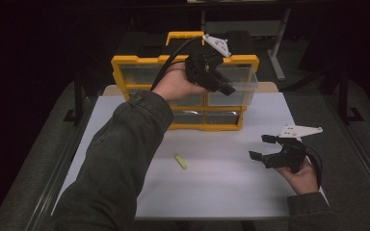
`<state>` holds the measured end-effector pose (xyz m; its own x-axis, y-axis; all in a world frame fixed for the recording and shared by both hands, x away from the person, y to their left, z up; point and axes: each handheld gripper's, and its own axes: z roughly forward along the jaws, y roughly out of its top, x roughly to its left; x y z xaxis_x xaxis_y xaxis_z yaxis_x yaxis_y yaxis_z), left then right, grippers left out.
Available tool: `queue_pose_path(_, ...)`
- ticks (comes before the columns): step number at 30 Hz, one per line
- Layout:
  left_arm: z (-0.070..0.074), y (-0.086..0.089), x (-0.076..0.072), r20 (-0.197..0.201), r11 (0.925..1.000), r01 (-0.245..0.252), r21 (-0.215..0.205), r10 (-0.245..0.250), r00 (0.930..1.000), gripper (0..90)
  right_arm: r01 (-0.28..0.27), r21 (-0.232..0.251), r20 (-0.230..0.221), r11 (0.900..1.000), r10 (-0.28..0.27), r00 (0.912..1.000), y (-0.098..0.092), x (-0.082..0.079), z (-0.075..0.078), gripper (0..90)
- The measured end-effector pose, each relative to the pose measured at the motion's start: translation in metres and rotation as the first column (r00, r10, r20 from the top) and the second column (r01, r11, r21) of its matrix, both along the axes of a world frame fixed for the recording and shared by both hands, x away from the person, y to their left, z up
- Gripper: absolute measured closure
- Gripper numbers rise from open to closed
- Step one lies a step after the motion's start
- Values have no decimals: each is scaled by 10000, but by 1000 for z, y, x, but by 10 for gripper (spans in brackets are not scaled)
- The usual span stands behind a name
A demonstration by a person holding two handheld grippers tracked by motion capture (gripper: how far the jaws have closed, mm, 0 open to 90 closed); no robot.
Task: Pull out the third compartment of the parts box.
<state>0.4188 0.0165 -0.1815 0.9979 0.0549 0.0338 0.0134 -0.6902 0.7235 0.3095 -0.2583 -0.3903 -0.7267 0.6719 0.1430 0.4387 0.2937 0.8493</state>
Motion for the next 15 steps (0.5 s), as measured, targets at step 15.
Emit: queue_pose_path(15, -2, 3, -8, -148, 9998, 212, -34, -212, 9997, 755, -50, -57, -6, 10000, 50, 10000, 2, 0, -1, 141)
